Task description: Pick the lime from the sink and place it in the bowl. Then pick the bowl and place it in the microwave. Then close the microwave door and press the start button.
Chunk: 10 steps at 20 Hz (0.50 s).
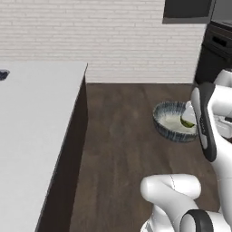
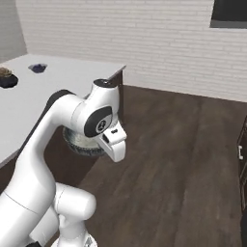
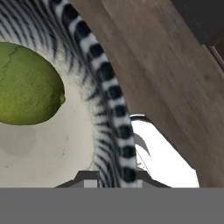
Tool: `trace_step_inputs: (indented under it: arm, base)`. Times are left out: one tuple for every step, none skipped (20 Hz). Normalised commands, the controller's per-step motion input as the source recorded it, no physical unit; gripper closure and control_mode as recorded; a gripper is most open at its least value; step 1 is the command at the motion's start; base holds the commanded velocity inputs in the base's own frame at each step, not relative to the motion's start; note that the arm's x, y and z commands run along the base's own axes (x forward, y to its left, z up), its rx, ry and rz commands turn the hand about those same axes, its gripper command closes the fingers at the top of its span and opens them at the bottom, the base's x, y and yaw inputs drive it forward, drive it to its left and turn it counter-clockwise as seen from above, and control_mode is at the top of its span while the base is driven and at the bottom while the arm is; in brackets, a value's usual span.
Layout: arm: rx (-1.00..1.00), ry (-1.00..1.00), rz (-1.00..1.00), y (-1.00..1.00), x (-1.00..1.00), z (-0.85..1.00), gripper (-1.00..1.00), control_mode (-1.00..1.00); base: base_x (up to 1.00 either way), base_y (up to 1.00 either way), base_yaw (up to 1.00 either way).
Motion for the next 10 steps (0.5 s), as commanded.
trace_step_inputs:
  arm:
    - [0.00,0.00,0.00,0.00,0.00,0.00,1.00,1.00]
    - [0.00,0.00,0.00,0.00,0.00,0.00,1.00,1.00]
    - [0.00,0.00,0.00,0.00,0.00,0.00,1.00,1.00]
    - [0.00,0.00,0.00,0.00,0.00,0.00,1.00,1.00]
    - [0.00,0.00,0.00,0.00,0.00,0.00,1.00,1.00]
    - [0.00,0.00,0.00,0.00,0.00,0.00,1.00,1.00]
    - [0.00,0.00,0.00,0.00,0.00,0.00,1.00,1.00]
    - [0.00,0.00,0.00,0.00,0.00,0.00,1.00,1.00]
    - [0.00,0.00,0.00,0.00,0.00,0.00,1.00,1.00]
    - [0.00,0.00,0.00,0.00,0.00,0.00,1.00,1.00]
  base:
    - [0.72,0.56,-0.36]
    - [0.66,0.49,-0.39]
    - [0.66,0.56,-0.44]
    - [0.59,0.41,-0.48]
    - [0.56,0.19,-0.48]
    - [0.51,0.27,-0.49]
    - [0.55,0.43,-0.51]
    - [0.49,0.32,-0.53]
    - [0.50,0.10,-0.50]
    - [0.49,0.28,-0.52]
